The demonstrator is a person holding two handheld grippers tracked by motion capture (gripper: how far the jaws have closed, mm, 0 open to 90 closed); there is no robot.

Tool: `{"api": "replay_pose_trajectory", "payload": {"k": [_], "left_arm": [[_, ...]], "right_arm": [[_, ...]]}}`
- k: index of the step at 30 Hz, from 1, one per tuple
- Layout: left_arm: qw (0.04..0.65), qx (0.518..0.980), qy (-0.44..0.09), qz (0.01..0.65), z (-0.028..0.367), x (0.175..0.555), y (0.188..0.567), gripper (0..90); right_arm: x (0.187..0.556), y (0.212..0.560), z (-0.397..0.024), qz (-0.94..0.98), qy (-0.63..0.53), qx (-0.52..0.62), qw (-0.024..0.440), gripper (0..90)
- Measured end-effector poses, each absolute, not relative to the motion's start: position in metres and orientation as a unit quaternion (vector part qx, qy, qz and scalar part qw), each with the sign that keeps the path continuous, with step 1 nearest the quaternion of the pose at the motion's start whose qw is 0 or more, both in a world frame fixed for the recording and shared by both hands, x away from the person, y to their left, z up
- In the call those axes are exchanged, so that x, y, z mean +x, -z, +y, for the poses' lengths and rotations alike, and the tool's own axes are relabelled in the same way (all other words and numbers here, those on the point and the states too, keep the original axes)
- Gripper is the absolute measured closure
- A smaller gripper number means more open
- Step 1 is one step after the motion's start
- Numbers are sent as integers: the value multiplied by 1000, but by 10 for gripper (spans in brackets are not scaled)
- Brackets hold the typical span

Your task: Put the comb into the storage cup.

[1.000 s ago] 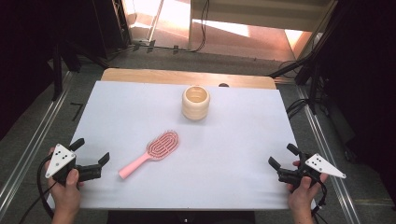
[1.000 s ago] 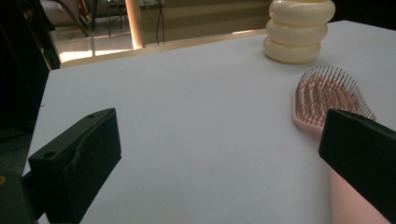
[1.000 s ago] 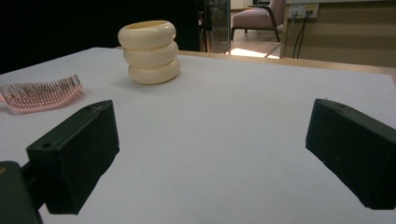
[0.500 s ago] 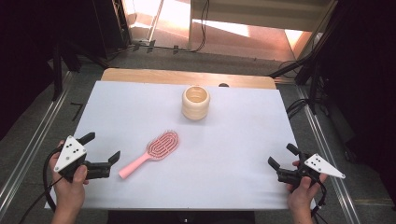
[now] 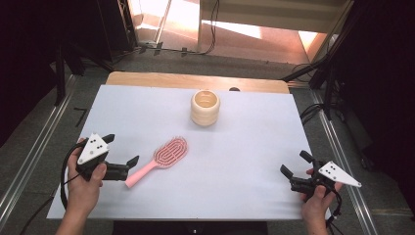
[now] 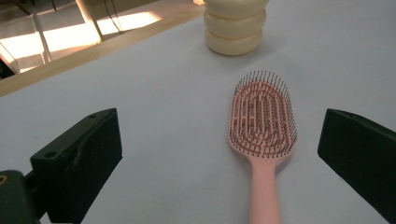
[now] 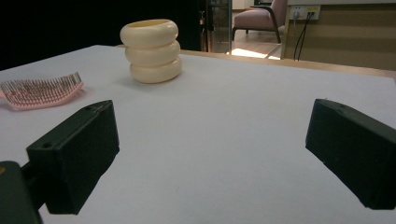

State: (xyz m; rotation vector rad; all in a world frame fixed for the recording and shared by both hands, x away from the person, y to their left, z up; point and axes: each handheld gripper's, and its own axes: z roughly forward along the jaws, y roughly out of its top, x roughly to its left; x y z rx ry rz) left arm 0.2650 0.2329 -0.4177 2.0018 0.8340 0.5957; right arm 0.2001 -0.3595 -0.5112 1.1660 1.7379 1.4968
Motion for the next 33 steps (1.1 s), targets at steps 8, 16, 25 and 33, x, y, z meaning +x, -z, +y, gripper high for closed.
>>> {"api": "replay_pose_trajectory", "payload": {"k": [8,16,25,33], "left_arm": [[407,827,-225,315,210,280,409,4],[388,843,-205,312,195,296,409,4],[357,861,-191,309,183,302,417,4],[329,873,-186,309,176,304,428,4]], "right_arm": [[202,512,-357,654,-553,433,281,11],[203,512,-355,661,-549,428,278,11],[205,512,-356,662,-551,428,272,11],[207,512,-355,668,-549,425,270,11]]}}
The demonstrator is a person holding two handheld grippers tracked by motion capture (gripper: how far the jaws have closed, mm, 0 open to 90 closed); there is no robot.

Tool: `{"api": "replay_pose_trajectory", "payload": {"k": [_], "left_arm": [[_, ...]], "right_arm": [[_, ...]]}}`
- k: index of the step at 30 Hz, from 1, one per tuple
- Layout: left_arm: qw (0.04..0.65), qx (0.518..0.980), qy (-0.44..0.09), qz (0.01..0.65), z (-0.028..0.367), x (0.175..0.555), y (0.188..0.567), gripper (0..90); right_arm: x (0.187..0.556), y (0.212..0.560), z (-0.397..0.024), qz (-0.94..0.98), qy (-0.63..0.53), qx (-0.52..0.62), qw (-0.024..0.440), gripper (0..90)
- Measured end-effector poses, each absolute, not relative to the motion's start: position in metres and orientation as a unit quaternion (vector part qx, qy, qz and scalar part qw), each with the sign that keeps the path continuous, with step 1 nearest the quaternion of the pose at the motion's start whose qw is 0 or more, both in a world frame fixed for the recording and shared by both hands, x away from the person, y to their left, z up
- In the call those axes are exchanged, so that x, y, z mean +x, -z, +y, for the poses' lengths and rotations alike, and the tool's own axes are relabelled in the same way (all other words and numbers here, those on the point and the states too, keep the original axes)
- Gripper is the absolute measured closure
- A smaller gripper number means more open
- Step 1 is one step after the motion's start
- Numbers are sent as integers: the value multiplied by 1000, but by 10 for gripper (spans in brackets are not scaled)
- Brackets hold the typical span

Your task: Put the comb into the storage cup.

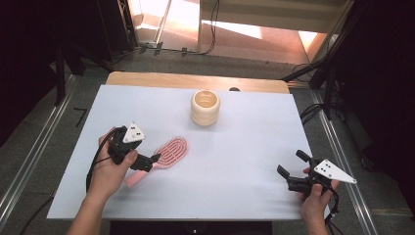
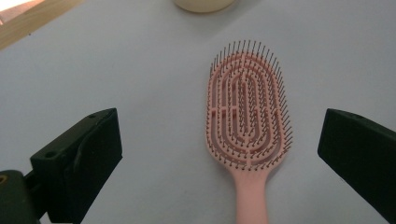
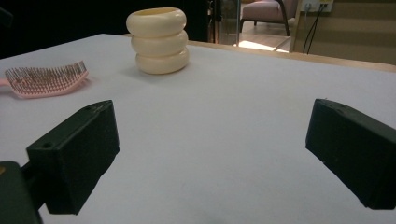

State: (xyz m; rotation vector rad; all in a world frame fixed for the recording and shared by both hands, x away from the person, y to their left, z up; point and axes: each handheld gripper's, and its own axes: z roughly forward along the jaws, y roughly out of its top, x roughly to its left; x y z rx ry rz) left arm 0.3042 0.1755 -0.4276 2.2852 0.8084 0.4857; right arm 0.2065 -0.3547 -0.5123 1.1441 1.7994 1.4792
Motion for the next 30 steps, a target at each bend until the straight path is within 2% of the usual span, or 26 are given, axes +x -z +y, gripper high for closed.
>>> {"api": "replay_pose_trajectory", "payload": {"k": [11,13,30], "left_arm": [[279,894,-169,306,167,308,438,5],[270,897,-167,308,165,308,440,45],[190,919,-135,317,156,310,458,75]], "right_arm": [[208,513,-354,671,-547,424,265,11],[208,513,-354,672,-545,425,264,11],[209,513,-353,674,-543,427,262,11]]}}
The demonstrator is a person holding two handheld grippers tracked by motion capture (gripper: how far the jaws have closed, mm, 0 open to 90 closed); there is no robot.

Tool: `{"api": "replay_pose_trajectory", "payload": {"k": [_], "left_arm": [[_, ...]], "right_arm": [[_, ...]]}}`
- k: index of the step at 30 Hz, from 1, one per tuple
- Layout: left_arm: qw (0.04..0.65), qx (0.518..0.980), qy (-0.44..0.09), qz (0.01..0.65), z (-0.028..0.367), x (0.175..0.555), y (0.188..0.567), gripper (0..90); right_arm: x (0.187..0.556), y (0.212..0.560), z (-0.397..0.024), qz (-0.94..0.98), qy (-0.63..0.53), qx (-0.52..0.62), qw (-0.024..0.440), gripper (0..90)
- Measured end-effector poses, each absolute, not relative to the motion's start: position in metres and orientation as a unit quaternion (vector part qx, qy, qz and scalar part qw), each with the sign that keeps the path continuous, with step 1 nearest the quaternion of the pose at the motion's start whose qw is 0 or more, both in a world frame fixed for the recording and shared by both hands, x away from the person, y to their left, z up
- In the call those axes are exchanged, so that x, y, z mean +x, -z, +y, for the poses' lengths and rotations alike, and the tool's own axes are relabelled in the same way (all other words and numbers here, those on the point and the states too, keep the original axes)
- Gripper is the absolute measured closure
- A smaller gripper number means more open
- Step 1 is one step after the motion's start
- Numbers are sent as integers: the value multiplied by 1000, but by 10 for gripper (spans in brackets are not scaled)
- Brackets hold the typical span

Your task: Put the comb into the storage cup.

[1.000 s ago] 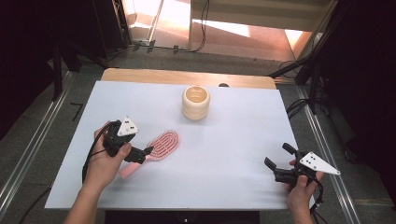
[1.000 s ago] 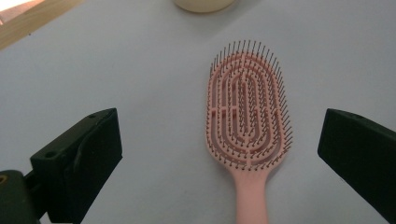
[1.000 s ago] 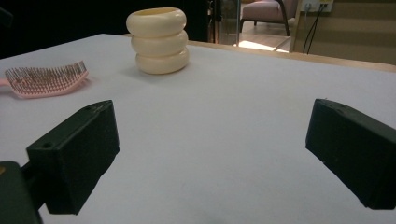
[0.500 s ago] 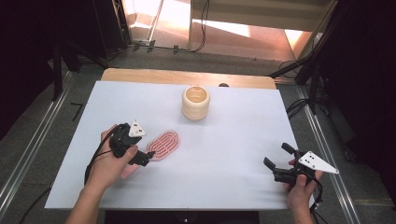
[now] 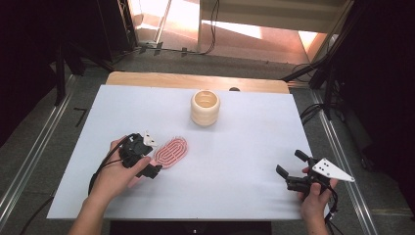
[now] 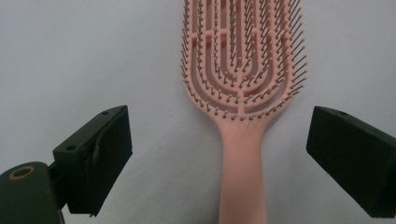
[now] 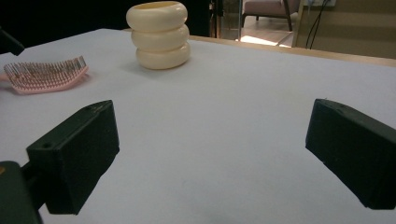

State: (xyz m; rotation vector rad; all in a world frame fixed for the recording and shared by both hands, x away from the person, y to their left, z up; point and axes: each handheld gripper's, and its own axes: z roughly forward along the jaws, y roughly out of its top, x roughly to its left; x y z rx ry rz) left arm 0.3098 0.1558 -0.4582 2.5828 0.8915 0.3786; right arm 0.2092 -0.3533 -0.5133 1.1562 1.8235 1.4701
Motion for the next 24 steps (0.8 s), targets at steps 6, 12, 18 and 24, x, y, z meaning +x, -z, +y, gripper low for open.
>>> {"api": "replay_pose_trajectory", "payload": {"k": [6,12,18,24], "left_arm": [[186,921,-114,322,156,310,460,151],[177,921,-111,328,158,310,461,226],[164,922,-108,334,159,310,462,314],[148,930,-102,321,155,307,464,409]], "right_arm": [[209,513,-353,674,-543,427,261,11],[210,513,-353,674,-542,427,262,11],[210,513,-353,674,-543,427,261,11],[210,514,-353,677,-542,425,261,11]]}}
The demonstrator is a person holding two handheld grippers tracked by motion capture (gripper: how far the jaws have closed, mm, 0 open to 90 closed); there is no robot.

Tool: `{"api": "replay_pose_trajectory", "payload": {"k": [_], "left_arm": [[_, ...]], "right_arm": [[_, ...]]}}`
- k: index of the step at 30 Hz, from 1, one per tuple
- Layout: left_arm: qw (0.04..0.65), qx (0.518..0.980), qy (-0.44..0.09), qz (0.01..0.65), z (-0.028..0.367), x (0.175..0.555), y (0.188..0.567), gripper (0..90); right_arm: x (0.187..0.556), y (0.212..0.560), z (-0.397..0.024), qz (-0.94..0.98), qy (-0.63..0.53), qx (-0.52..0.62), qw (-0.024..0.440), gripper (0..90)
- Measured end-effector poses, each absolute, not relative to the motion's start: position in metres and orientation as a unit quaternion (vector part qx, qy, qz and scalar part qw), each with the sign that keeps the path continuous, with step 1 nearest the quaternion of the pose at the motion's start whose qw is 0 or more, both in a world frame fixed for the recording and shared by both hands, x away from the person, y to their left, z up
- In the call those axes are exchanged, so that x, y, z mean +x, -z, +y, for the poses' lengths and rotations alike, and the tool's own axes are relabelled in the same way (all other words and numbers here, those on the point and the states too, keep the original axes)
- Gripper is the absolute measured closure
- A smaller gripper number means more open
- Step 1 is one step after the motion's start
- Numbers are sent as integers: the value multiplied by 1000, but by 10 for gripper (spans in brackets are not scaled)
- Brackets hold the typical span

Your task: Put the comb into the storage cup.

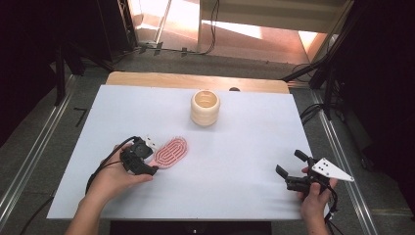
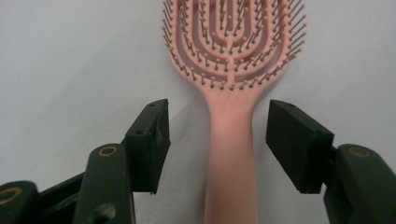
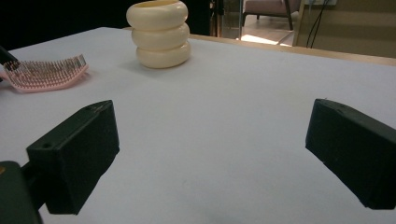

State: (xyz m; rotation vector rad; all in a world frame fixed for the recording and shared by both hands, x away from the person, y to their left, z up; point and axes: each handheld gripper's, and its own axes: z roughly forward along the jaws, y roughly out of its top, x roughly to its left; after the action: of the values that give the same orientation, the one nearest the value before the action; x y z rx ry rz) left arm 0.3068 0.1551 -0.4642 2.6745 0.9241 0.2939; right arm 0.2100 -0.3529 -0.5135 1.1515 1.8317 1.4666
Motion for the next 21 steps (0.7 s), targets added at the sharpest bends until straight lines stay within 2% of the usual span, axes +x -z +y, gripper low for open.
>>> {"api": "replay_pose_trajectory", "payload": {"k": [1,10,21], "left_arm": [[146,930,-102,321,155,307,465,447],[143,933,-83,319,154,309,467,571],[136,933,-70,324,151,311,471,640]], "right_arm": [[210,514,-353,677,-540,427,261,11],[210,514,-353,677,-540,427,261,11],[210,514,-352,677,-541,426,261,11]]}}
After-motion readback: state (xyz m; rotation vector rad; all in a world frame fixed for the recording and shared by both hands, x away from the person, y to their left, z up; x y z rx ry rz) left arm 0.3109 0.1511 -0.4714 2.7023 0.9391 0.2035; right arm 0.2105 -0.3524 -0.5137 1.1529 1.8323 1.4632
